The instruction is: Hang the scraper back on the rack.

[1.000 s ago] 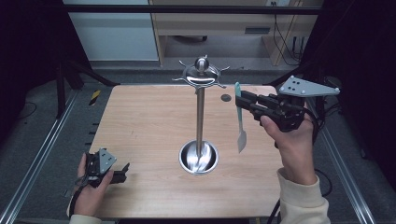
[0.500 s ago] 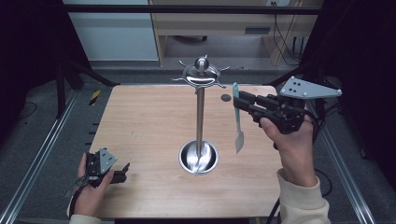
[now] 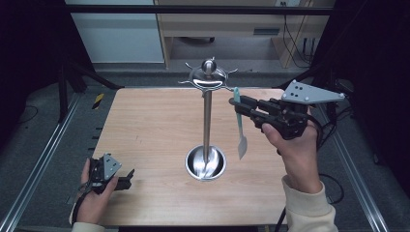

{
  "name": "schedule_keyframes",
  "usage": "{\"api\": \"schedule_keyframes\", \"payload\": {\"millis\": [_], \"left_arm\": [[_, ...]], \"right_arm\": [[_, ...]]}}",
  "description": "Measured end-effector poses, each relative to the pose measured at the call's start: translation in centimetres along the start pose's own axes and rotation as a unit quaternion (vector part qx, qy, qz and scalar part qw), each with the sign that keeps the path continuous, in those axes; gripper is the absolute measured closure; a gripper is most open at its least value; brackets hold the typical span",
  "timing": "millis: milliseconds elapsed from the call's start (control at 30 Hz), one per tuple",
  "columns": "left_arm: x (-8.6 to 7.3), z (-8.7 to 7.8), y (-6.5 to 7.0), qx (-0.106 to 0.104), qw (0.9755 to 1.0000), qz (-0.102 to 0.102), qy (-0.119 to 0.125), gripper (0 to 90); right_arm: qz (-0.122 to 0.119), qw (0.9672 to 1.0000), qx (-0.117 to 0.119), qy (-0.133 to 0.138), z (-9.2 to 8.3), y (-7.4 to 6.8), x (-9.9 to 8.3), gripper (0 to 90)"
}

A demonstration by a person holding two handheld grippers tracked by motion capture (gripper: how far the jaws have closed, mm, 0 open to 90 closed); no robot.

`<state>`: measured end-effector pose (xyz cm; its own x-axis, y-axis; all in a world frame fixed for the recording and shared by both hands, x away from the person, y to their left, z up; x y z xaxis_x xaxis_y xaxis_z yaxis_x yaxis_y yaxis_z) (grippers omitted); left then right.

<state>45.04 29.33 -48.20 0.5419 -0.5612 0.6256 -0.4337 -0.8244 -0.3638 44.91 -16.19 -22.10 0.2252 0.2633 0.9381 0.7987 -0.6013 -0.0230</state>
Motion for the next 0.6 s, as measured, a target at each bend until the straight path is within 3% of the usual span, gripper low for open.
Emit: {"api": "schedule_keyframes", "payload": {"millis": [600], "left_arm": [[0.0,0.1,0.2,-0.004,1.0000,0.006,-0.006,2.7]], "right_arm": [[0.006,1.0000,-0.005,0.000,1.6,0.1,-0.2,74.0]]}}
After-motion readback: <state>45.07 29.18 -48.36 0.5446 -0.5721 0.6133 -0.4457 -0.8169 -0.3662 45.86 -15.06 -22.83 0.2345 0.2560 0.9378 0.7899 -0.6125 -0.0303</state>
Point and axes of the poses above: each handheld gripper's, and its own axes: z roughly forward along the jaws, x roughly out of its top, y roughly to its right, the point moved 2 cm from there along z, roughly forward along the jaws, and after that the axes turned 11 degrees about -y, right-handed, at the moved point
